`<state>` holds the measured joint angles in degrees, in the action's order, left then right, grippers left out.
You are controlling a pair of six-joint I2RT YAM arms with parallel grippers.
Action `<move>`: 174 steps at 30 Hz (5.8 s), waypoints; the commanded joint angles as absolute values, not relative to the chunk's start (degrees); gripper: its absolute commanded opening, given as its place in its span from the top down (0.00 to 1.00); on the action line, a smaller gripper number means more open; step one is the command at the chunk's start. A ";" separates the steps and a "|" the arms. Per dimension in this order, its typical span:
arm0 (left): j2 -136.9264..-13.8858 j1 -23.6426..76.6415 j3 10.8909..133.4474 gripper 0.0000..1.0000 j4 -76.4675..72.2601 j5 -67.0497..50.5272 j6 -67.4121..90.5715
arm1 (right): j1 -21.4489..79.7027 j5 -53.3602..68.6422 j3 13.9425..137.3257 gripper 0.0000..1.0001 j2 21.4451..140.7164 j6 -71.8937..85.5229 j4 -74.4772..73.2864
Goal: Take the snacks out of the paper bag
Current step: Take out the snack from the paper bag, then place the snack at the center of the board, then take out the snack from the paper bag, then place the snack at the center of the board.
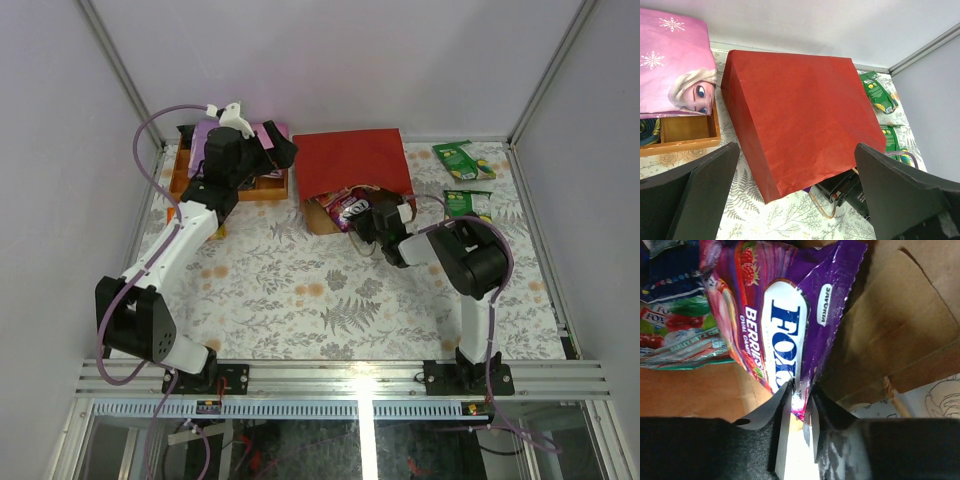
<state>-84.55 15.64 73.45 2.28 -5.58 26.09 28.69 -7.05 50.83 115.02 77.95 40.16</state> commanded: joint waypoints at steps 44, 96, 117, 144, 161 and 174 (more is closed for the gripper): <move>-78.81 14.31 71.18 0.00 1.34 -0.32 24.28 | 46.04 25.14 56.42 1.00 94.93 59.43 24.97; -78.47 13.72 69.56 0.01 0.08 -1.82 24.96 | 29.27 -16.56 50.62 0.35 123.28 81.69 68.14; -79.87 13.62 70.36 0.00 0.00 -1.90 24.54 | 29.58 -17.43 60.24 0.46 124.17 88.17 39.21; -79.56 13.47 69.92 0.00 1.03 0.10 23.40 | 29.94 -8.15 43.55 1.00 106.92 77.65 51.71; -78.01 10.15 74.70 0.00 7.72 0.28 26.71 | 49.98 2.26 42.72 1.00 79.99 40.32 40.20; -71.44 5.21 80.92 0.00 15.36 -2.19 32.77 | 50.65 8.64 91.27 1.00 115.77 41.98 20.19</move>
<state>-74.70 6.17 77.49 12.53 -2.44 30.94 50.33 8.14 75.40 108.05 42.81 31.48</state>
